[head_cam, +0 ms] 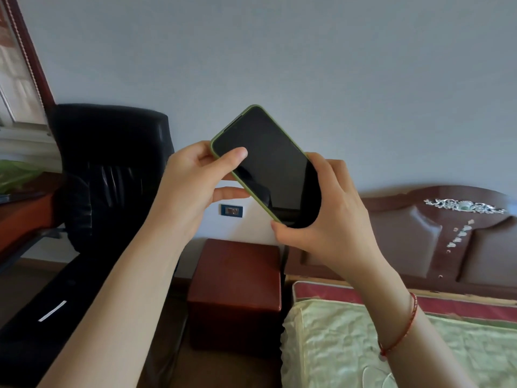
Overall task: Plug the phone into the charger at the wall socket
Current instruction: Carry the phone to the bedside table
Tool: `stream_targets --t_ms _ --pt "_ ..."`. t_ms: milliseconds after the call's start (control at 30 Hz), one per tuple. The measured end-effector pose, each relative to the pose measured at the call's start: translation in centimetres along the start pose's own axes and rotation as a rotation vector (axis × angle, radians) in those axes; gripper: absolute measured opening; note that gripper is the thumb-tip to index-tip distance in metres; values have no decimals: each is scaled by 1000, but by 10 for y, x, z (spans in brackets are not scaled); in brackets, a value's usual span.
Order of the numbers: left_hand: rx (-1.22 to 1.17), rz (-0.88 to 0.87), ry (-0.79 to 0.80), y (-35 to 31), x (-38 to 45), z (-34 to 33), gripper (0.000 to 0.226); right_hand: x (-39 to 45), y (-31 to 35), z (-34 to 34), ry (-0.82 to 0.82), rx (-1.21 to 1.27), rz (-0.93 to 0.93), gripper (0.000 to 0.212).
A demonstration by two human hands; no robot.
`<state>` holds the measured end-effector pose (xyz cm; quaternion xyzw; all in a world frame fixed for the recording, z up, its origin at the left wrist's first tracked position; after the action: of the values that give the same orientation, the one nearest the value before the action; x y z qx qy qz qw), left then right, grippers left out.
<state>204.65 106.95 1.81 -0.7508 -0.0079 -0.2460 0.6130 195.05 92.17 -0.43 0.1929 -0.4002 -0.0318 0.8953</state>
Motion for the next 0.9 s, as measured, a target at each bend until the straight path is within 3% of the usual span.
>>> stream_targets --t_ms 200,333,533,733,900 --pt "23 83 22 66 81 -1 21 49 -55 -69 53 58 -75 85" --pt "92 175 57 125 147 8 31 83 -99 -134 111 93 -138 84" --pt "231 337 196 214 233 18 17 118 -171 -236 183 89 -248 82" --pt "580 213 47 303 288 19 37 117 -242 -322 306 72 -301 82" --pt "639 158 86 375 311 4 18 101 -297 -387 427 50 -351 82"
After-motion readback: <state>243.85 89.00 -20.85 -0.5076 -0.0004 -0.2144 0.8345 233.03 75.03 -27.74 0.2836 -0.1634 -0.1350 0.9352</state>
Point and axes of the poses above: each hand's wrist, its own x-axis towards the middle knuckle, its own z-axis out of the back of the hand, y = z × x, the point moved 1 cm from there along x, towards the middle knuckle, and after that the axes turned 2 degrees about -z, right-handed, at the moved point
